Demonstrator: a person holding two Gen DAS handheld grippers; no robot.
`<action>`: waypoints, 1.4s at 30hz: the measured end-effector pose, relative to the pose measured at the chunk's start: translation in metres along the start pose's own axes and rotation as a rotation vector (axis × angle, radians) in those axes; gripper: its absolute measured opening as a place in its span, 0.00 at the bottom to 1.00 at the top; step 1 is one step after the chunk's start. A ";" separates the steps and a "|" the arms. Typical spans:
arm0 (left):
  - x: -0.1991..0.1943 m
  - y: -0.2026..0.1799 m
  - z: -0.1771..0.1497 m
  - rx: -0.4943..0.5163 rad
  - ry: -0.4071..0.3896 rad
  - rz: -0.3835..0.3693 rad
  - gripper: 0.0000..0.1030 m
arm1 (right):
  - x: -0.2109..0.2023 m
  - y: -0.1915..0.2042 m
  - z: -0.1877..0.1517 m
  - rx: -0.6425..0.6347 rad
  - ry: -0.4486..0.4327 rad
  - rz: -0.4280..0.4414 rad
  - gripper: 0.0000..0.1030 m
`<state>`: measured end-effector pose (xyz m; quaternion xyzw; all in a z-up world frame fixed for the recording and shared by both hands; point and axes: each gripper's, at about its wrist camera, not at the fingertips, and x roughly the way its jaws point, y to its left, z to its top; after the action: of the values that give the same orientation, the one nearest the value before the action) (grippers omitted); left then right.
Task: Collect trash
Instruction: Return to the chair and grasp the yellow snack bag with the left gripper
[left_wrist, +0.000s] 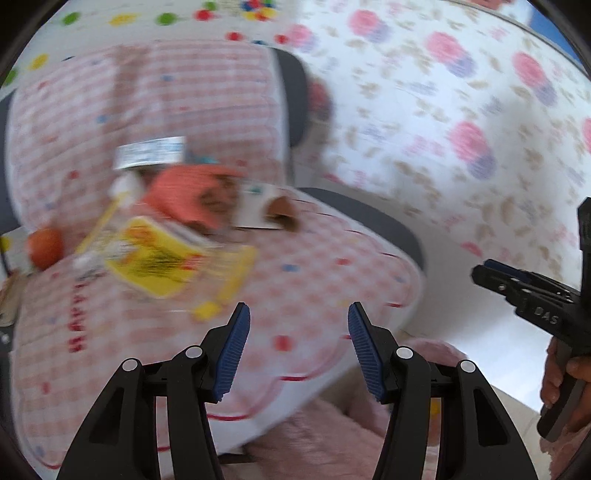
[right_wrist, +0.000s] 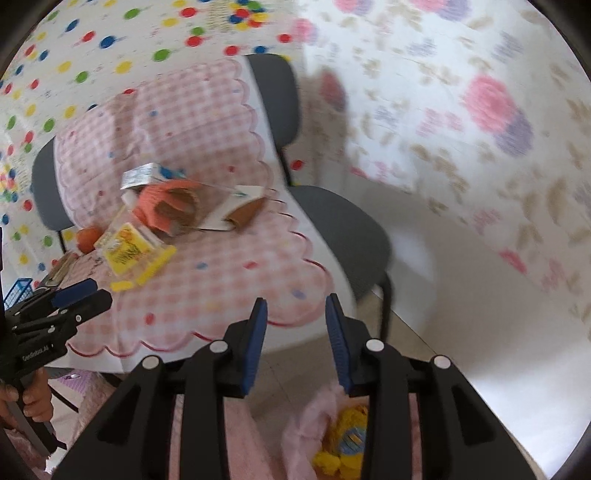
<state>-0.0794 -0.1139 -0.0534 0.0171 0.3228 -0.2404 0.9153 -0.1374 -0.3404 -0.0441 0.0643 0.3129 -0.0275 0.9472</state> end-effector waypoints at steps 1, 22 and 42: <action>-0.002 0.009 0.001 -0.012 -0.005 0.027 0.55 | 0.004 0.006 0.004 -0.011 0.001 0.014 0.31; 0.015 0.139 0.003 -0.219 0.044 0.372 0.61 | 0.135 0.112 0.054 -0.203 0.104 0.249 0.31; -0.008 0.170 0.000 -0.280 0.028 0.364 0.64 | 0.170 0.186 0.034 -0.289 0.307 0.397 0.21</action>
<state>-0.0079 0.0393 -0.0694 -0.0488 0.3574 -0.0239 0.9324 0.0367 -0.1633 -0.0990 -0.0079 0.4344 0.2136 0.8750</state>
